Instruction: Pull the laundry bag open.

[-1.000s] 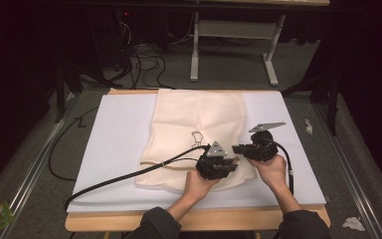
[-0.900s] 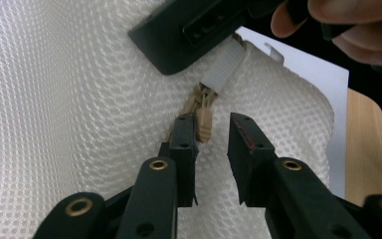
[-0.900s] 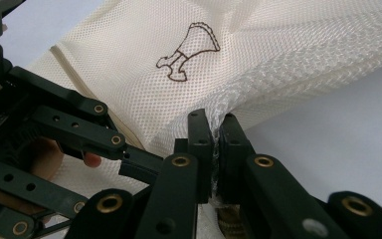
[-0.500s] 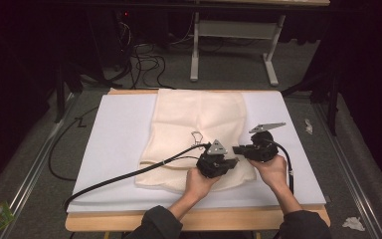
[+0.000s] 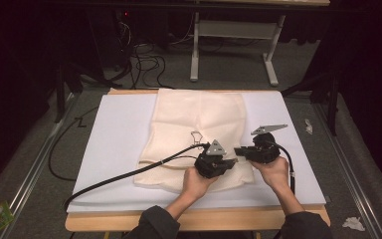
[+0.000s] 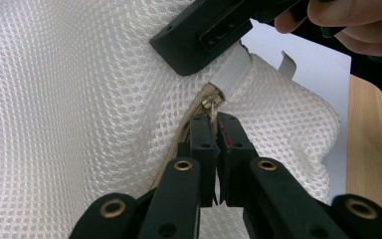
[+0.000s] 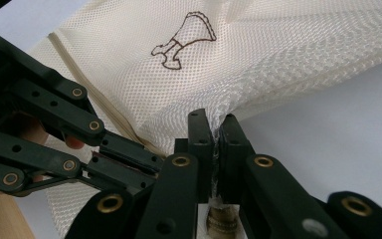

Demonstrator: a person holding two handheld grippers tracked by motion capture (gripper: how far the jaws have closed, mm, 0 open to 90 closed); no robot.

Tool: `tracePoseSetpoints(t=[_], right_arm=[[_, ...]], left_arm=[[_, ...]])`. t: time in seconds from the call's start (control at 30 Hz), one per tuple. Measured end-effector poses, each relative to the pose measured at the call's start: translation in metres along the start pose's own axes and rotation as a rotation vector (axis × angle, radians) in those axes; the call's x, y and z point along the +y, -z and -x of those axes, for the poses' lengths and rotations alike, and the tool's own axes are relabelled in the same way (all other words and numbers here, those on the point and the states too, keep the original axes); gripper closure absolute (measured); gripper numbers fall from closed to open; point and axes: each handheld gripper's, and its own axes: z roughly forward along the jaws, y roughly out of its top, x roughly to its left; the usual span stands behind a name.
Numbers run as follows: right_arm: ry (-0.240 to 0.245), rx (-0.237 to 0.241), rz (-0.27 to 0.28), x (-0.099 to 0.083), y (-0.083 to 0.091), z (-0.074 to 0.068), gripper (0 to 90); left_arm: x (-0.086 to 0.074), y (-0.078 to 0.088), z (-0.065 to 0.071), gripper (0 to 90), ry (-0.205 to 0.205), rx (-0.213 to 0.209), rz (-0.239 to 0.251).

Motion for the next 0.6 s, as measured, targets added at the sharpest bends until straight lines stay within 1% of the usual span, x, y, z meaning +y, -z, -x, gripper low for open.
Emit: tracePoseSetpoints(t=[0.2,0.4,0.53,0.6], right_arm=[[0.011,0.003,-0.002,0.0003,0.0001,0.0,88.4],[0.011,0.003,-0.004,0.0,0.0002,-0.0014,88.6],[0.024,0.008,0.001,-0.0014,0.0001,-0.0008,88.7],[0.017,0.002,0.006,-0.002,0.0022,0.0002,88.7]], left_arm=[[0.0007,0.002,-0.0004,87.4,-0.001,0.003,-0.009],[0.0011,0.0025,-0.0014,87.5,0.015,0.001,-0.02],[0.0015,0.0034,-0.0015,87.6,0.022,-0.001,-0.026],[0.0007,0.0048,-0.0021,87.6,0.011,0.02,-0.033]])
